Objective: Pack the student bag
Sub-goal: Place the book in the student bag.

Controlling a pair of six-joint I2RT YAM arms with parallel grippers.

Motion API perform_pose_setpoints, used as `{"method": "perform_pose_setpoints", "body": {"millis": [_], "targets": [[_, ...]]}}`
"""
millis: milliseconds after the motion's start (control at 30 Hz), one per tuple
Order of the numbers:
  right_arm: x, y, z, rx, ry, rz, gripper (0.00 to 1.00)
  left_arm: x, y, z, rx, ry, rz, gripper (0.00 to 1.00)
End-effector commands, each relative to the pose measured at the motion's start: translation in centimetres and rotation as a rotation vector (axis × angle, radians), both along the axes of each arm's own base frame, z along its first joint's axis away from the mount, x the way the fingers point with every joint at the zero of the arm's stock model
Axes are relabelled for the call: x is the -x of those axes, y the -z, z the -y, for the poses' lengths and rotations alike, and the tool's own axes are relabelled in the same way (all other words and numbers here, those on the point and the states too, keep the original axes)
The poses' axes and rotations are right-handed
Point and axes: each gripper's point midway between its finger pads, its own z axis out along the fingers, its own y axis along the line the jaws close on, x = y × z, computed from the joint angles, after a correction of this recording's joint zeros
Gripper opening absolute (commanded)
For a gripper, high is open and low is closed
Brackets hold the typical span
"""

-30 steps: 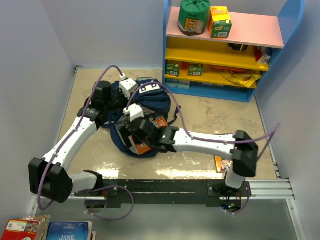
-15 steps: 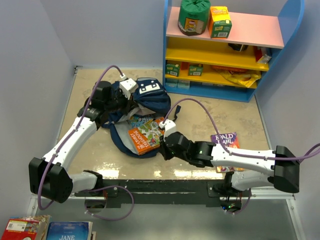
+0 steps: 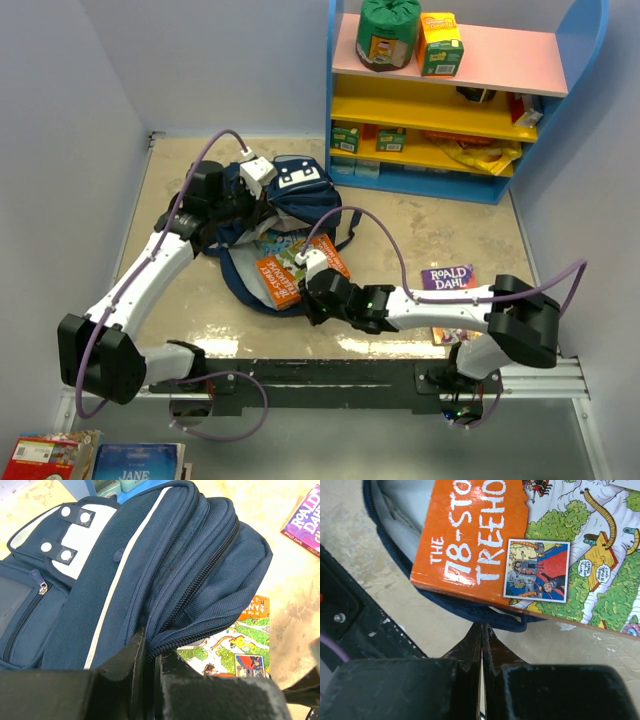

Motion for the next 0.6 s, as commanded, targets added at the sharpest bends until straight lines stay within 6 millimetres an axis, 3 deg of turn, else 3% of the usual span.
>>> {"method": "perform_pose_setpoints", "body": {"millis": [0, 200, 300, 333, 400, 567], "targets": [[-2.0, -2.6, -2.3, -0.085, 0.018, 0.086, 0.00, -1.6, -4.1, 0.7, 0.041, 0.013, 0.129, 0.00], [-4.9, -2.9, -4.0, -0.119, 0.086, 0.210, 0.00, -1.0, -4.4, 1.3, 0.061, 0.044, 0.124, 0.00], [-6.7, -4.2, -5.3, -0.131, 0.104, 0.282, 0.00, -0.8, -4.2, 1.3, 0.059, 0.050, 0.118, 0.00], [-7.2, -3.4, -5.7, -0.115, 0.110, 0.288, 0.00, -0.7, -4.2, 1.3, 0.057, 0.051, 0.119, 0.00], [-8.3, -4.2, -6.7, -0.127, 0.118, 0.313, 0.00, -0.7, -3.9, 1.2, 0.055, 0.050, 0.111, 0.00], [-10.0, -3.5, -9.9, -0.124, 0.124, 0.333, 0.00, -0.4, -4.0, 1.2, 0.058, 0.051, 0.115, 0.00]]}}
